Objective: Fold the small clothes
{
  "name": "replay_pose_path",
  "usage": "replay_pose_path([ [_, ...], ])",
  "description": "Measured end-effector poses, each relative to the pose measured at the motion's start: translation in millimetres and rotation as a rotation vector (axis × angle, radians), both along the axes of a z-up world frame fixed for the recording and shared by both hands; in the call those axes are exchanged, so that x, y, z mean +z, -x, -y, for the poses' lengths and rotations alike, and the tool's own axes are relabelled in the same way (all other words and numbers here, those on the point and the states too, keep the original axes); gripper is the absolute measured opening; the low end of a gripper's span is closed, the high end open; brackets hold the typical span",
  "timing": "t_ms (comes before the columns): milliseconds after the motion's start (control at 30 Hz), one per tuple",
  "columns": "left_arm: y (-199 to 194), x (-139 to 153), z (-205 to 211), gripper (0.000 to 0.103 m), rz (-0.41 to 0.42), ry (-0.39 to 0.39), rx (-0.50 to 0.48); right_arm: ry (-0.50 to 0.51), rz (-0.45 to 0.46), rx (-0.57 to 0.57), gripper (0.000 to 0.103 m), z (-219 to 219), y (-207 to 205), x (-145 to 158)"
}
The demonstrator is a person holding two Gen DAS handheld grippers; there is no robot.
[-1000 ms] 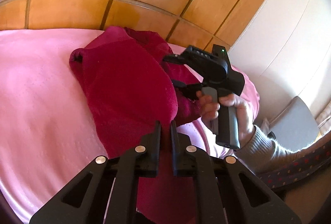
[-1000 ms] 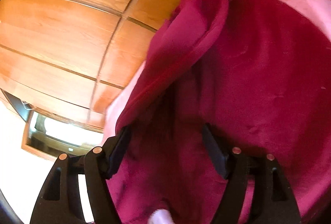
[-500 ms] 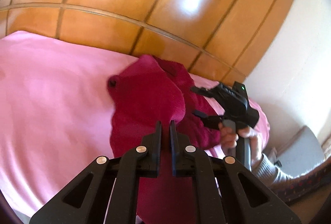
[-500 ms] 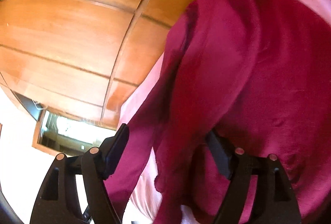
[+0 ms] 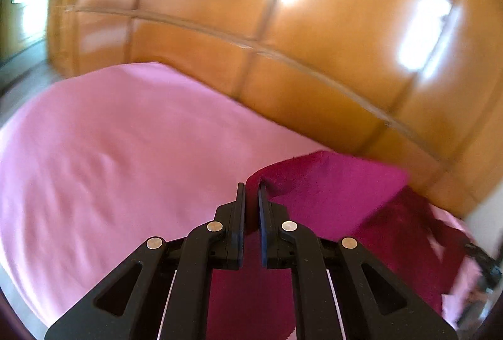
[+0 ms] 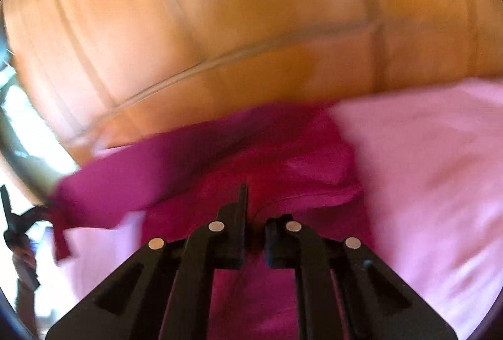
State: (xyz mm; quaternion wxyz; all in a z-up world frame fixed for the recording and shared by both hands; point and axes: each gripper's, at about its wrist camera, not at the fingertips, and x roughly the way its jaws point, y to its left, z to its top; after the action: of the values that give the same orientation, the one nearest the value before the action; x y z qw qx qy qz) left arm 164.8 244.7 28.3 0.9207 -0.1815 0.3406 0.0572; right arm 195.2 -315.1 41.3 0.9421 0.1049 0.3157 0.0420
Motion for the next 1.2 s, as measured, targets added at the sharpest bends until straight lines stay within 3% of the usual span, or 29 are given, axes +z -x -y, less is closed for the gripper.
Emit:
replay_pose_path([
  [100,-40,-6,-25,0.006,-0.06,-0.035,0.103,0.155,-0.021,-0.171,0.007,62,-23,6],
  [167,-56,-13,-37,0.006,-0.095,-0.013,0.146,0.213,-0.074,-0.255,0.007,97,-45,1],
  [233,-69,-14,-37,0.006,-0.113,-0.062,0.194,0.223,-0.123,-0.293,0.014,116,-70,-11],
  [267,-71,-14,-37,0.007,-0.12,-0.083,0.208,0.197,-0.164,-0.3,0.034,132,-78,-20],
  [300,-70,-15,-38,0.013,-0.122,-0.073,0.205,0.188,-0.188,-0.326,0.066,139,-90,-25],
  [333,-65,-15,-37,0.024,-0.113,-0.036,0.196,0.19,-0.19,-0.358,0.078,145,-96,-31],
  [400,-54,-17,-32,0.029,-0.1,0.001,0.172,0.183,-0.186,-0.38,0.082,157,-95,-37],
  [500,-29,-29,-3,0.029,-0.113,0.051,0.028,0.147,-0.19,-0.39,0.084,159,-71,-46],
  [600,12,-58,50,0.029,-0.163,0.151,-0.202,0.093,-0.162,-0.311,0.084,138,-30,-38],
  [733,59,-87,111,0.029,-0.209,0.335,-0.428,-0.032,-0.232,-0.09,0.082,97,28,-61],
  [867,82,-102,153,0.029,-0.221,0.467,-0.542,-0.113,-0.334,0.082,0.068,54,56,-94],
  [933,84,-107,168,0.029,-0.236,0.525,-0.562,-0.089,-0.365,0.123,0.063,34,63,-109],
  [1033,82,-112,185,0.029,-0.248,0.501,-0.554,-0.045,-0.362,0.121,0.051,23,67,-118],
  [1067,82,-113,189,0.029,-0.251,0.513,-0.554,-0.045,-0.363,0.138,0.036,21,66,-116],
  [1100,81,-112,194,0.023,-0.247,0.517,-0.56,-0.048,-0.365,0.155,0.018,19,68,-112],
  [1133,82,-107,195,0.002,-0.237,0.502,-0.563,-0.041,-0.362,0.169,0.011,18,70,-106],
  [1200,80,-102,196,0.001,-0.206,0.443,-0.549,0.012,-0.32,0.196,0.01,9,85,-88],
])
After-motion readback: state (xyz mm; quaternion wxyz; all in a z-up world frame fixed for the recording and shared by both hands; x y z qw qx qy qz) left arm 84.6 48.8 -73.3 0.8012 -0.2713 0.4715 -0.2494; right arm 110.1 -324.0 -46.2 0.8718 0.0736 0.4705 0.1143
